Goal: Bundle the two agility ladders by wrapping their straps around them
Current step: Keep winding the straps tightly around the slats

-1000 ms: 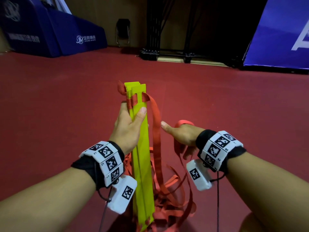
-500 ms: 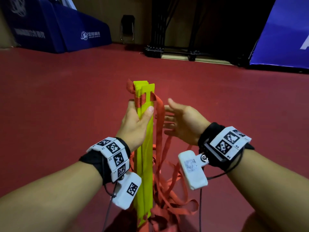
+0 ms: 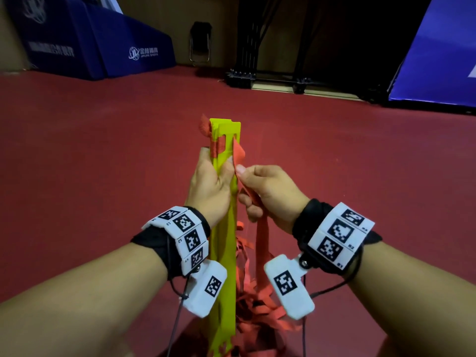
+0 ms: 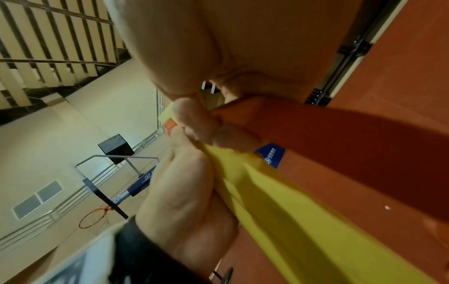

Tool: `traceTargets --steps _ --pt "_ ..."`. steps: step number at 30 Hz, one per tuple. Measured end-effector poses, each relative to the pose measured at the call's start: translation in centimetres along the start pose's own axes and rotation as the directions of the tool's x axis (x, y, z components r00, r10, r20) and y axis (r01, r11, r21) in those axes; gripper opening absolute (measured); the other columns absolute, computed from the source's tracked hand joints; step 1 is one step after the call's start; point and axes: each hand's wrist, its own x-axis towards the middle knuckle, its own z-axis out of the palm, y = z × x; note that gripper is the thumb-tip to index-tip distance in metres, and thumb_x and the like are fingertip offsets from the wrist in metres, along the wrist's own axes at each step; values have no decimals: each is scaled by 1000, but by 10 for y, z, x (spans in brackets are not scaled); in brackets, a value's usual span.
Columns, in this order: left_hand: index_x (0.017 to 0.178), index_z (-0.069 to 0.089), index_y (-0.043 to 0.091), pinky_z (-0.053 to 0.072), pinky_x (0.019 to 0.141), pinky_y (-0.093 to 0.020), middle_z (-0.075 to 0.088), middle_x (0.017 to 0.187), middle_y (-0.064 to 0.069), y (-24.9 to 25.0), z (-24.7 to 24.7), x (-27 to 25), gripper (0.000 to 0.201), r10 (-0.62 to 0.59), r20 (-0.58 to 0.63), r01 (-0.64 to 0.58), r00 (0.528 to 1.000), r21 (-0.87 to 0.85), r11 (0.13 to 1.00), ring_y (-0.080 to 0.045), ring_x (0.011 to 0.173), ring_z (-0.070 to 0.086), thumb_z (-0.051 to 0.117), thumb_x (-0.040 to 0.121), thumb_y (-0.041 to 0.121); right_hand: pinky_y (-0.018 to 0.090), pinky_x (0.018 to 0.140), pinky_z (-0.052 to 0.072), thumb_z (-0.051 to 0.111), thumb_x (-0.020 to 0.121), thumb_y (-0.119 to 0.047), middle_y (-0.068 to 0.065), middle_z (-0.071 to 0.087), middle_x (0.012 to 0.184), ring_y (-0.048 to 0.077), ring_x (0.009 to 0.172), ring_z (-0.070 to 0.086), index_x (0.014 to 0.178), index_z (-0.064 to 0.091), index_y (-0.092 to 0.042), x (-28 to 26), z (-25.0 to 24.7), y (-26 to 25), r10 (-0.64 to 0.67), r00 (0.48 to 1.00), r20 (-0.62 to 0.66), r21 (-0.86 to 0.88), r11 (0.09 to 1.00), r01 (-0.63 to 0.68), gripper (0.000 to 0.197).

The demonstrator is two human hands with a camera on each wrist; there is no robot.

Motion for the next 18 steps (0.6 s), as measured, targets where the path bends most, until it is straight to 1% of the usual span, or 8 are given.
traceTargets --steps 2,4,7,9,11,14,16,18 --pt "126 53 13 33 73 -19 56 94 17 5 -1 -2 33 -13 -15 12 1000 -22 1000 -10 97 58 43 106 38 21 39 31 55 102 -30 6 46 52 11 31 31 82 44 -12 1 4 4 0 999 -48 -16 1000 -1 29" --pt "128 52 17 32 72 -14 49 91 26 11 -2 -4 38 -31 -7 31 999 -56 998 5 86 52 38 106 44 21 40 29 58 100 -33 6 46 52 11 32 31 92 46 -11 2 6 5 -21 996 -90 -56 998 16 26" --pt "121 56 22 35 63 0 56 90 22 13 -4 -4 49 -24 4 24 1000 -109 994 21 71 53 36 95 59 22 40 31 57 98 -45 5 48 53 13 34 36 92 51 -11 4 8 7 -14 994 -105 -236 972 -11 34" --pt "110 56 25 38 66 -3 61 89 15 9 -2 -1 35 -19 -27 16 999 -116 993 15 75 57 48 96 56 25 42 34 51 97 -56 6 51 53 16 35 42 75 50 -14 4 8 10 2 996 -93 -370 928 -36 47" --pt "102 55 28 40 66 -11 61 87 11 6 -2 3 17 -18 -58 11 998 -125 992 6 77 58 58 99 45 27 44 37 47 97 -60 4 51 52 17 36 44 67 46 -17 3 8 12 12 997 -74 -413 910 -42 53" --pt "102 51 29 36 65 -22 57 88 15 4 -6 4 11 -15 -71 7 997 -124 992 8 79 53 53 102 40 29 47 40 49 99 -54 1 48 54 17 38 44 70 50 -17 1 11 14 37 999 -39 -351 935 -48 47" --pt "107 50 28 34 68 -20 55 91 17 3 -8 5 11 -7 -74 -1 997 -113 994 9 81 51 50 104 39 30 47 41 50 100 -52 -4 46 53 18 42 48 77 57 -15 0 13 14 51 998 -24 -351 935 -57 44" --pt "108 49 31 36 63 -11 56 91 18 2 -9 5 10 -7 -68 0 998 -113 994 12 80 51 48 104 40 27 43 41 47 101 -50 -3 45 55 20 47 55 90 59 -3 1 14 15 71 997 16 -351 934 -61 50"
